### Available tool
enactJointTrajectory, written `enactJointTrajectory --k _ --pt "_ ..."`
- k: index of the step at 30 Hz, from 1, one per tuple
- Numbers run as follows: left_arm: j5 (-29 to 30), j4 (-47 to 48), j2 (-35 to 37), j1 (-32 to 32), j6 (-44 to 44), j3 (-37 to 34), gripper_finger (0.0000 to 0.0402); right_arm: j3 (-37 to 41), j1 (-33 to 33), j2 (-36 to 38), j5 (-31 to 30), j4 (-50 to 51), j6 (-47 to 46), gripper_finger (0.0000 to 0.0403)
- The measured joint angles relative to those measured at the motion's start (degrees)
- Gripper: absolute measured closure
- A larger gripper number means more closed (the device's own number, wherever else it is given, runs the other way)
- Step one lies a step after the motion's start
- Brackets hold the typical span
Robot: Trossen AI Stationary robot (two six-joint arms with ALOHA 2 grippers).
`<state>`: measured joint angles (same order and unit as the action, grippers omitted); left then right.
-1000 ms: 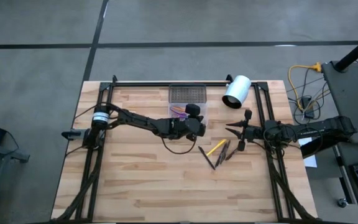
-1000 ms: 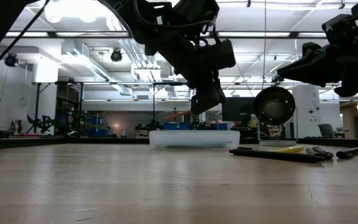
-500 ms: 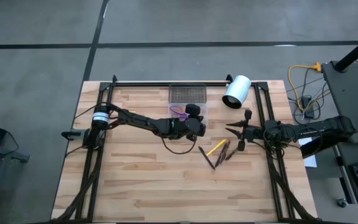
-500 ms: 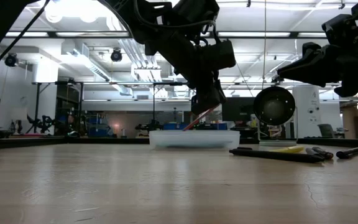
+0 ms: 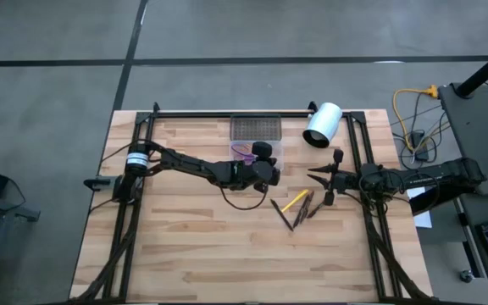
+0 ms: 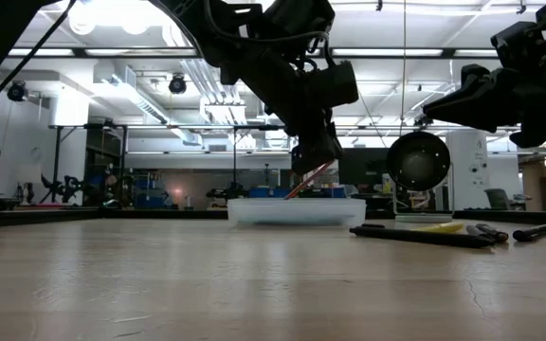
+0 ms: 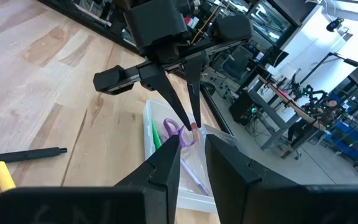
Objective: Pick & place school supplies into a supply box
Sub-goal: Put the yellow pencil into the black box
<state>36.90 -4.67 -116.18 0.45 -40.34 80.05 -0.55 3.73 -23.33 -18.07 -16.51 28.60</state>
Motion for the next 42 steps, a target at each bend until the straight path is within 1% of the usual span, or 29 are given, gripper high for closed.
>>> enactJointTrajectory --k 3,12,16,19,24,30,39,42 --pt "0.21 -0.02 0.0 0.0 0.65 0.0 0.0375 0.02 0.0 -0.01 -0.01 0.02 0.0 0.0335" --pt "6.77 2.86 0.0 -0.05 2.16 0.92 0.0375 0.02 -0.02 0.0 -0.02 0.02 0.0 0.0335" --pt "8.57 4.59 0.0 -0.19 2.26 1.36 0.0375 0.01 0.0 0.0 0.0 0.0 0.0 0.0335" --pt "8.62 4.59 0.0 -0.55 3.67 1.36 0.0378 0.01 -0.01 -0.02 -0.02 0.0 0.01 0.0335" --pt "8.6 7.29 0.0 -1.71 7.07 2.73 0.0394 0.01 0.0 0.0 0.0 0.01 0.0 0.0335" --pt "8.55 10.53 -0.04 -3.39 10.51 4.12 0.0396 0.01 -0.02 -0.02 0.0 0.02 0.04 0.0335" --pt "8.44 22.42 -0.04 -3.69 20.59 7.04 0.04 0.02 -0.01 -0.01 0.0 0.01 0.03 0.0335" --pt "8.4 24.2 -0.04 -3.82 22.78 7.64 0.04 0.02 -0.02 -0.01 -0.01 0.01 0.04 0.0335"
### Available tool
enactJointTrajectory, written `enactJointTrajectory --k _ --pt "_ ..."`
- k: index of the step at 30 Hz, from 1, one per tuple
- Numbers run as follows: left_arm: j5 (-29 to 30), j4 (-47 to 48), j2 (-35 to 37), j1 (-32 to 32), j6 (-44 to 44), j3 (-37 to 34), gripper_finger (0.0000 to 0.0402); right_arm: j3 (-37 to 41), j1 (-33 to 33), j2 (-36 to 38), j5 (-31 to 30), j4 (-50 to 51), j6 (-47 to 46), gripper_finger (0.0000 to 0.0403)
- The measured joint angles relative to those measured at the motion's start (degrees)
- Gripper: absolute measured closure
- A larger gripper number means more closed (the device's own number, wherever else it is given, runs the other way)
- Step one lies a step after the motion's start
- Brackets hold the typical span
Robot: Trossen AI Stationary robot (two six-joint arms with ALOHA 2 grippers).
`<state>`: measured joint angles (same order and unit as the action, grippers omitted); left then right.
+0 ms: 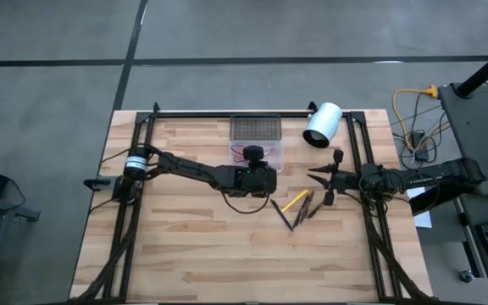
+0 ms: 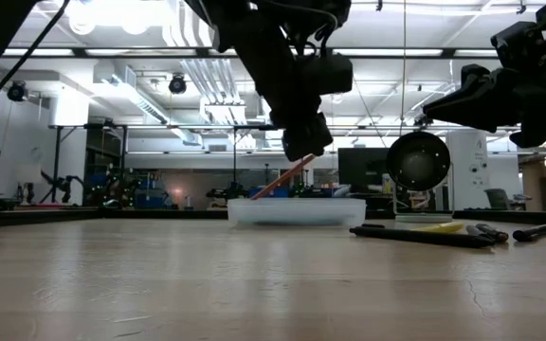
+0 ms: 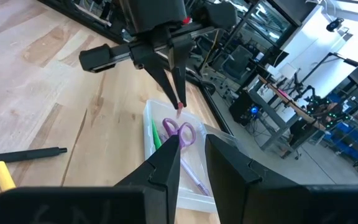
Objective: Pick & place school supplies into a supply box
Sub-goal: Put the yellow pencil into the black box, then put the black pen into the black box
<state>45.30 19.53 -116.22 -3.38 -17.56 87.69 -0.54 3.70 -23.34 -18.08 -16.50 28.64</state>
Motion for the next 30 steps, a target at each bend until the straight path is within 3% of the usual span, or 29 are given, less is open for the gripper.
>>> enactJointTrajectory --k 30 --pt "-0.33 0.38 0.0 1.51 1.18 0.15 0.035 0.0 0.02 -0.01 -0.01 0.01 -0.01 0.0335"
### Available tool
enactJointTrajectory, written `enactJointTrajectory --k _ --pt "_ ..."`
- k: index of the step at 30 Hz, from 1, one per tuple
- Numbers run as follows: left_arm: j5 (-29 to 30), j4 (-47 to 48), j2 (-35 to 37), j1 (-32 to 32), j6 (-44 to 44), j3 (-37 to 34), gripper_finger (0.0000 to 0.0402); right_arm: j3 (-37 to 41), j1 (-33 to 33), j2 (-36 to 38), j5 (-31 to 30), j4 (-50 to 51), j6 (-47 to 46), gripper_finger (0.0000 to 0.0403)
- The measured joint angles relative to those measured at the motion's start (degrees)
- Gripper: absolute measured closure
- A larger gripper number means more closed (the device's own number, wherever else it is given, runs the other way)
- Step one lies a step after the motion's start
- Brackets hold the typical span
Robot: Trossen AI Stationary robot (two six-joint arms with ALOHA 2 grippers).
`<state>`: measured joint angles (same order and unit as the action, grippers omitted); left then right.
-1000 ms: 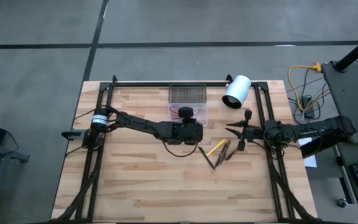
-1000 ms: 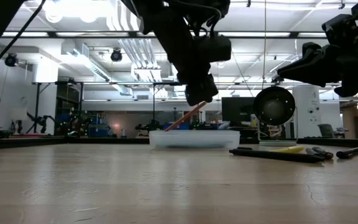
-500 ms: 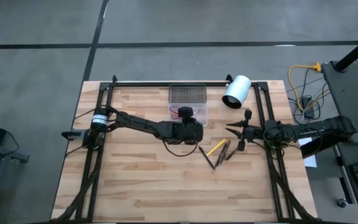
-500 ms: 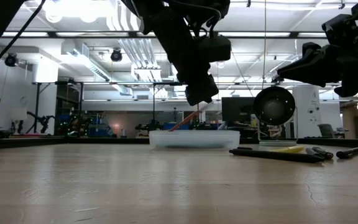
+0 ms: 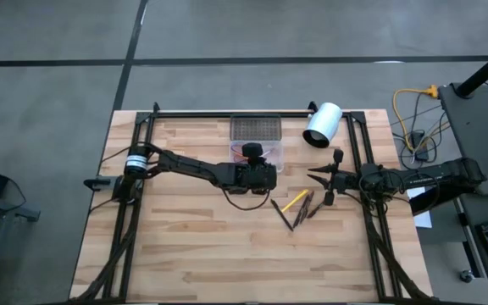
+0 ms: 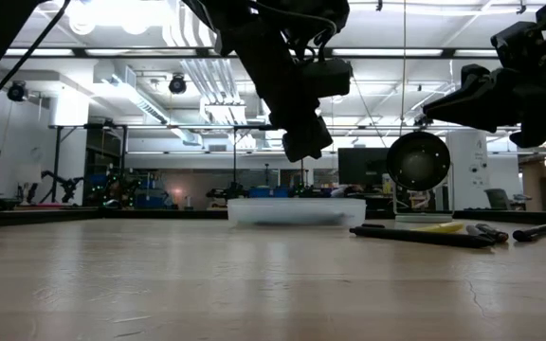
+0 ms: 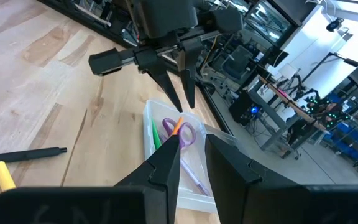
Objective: Pick & place school supplies into a supply box
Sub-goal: Put the black pen into the black box
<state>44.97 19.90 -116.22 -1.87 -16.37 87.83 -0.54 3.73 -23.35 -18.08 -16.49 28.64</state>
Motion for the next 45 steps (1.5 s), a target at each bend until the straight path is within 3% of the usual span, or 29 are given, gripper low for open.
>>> enactJointTrajectory --k 5,12,21,29,45 --pt "-1.43 -0.79 0.02 -0.09 -0.42 0.0 0.0349 0.0 0.0 0.0 0.02 -0.02 -0.04 0.0335" --pt "-19.98 -0.96 0.02 -0.11 -4.58 0.0 0.0349 0.0 0.0 0.02 0.02 -0.02 0.01 0.0335" --pt "-25.14 -1.31 0.06 -0.07 -10.96 0.0 0.0349 0.0 0.0 0.02 0.02 0.0 -0.04 0.0335" --pt "-38.57 -0.47 0.07 -0.11 -15.36 -0.07 0.0349 0.0 -0.01 0.0 0.01 -0.01 -0.01 0.0335" --pt "-40.92 4.0 1.57 -0.46 -15.4 -0.11 0.0349 0.0 0.0 0.0 0.02 0.0 0.01 0.0335"
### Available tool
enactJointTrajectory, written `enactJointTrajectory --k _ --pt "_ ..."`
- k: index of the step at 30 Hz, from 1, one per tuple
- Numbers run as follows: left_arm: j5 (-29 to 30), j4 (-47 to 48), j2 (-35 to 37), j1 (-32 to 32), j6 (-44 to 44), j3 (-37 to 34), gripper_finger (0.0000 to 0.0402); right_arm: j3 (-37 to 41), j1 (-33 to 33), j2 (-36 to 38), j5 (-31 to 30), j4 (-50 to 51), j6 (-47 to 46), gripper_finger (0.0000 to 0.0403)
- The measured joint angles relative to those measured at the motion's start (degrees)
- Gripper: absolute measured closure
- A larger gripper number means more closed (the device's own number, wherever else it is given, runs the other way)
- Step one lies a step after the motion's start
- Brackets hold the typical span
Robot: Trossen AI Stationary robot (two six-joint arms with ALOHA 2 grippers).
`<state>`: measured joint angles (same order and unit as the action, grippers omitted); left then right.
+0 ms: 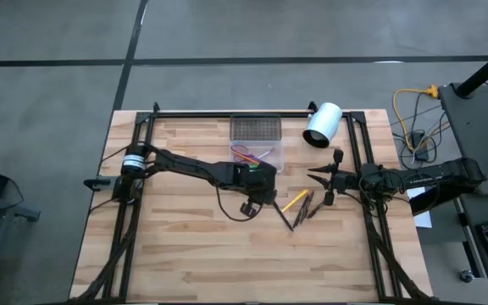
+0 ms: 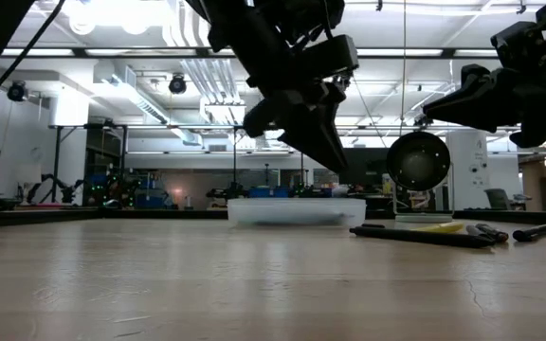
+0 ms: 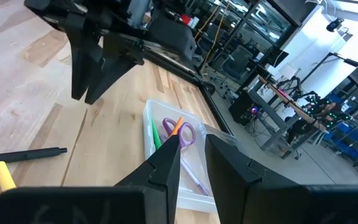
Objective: Pick & place school supplies into a supply box
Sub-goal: Put the black pen into the black box
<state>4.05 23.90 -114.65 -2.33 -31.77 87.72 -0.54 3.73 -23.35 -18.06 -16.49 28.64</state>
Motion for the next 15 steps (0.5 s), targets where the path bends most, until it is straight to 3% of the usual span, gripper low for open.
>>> enactJointTrajectory --k 15 --pt "-3.28 1.11 3.46 -0.02 1.99 -4.53 0.0349 0.0 -0.02 0.0 0.0 0.0 0.0 0.0335"
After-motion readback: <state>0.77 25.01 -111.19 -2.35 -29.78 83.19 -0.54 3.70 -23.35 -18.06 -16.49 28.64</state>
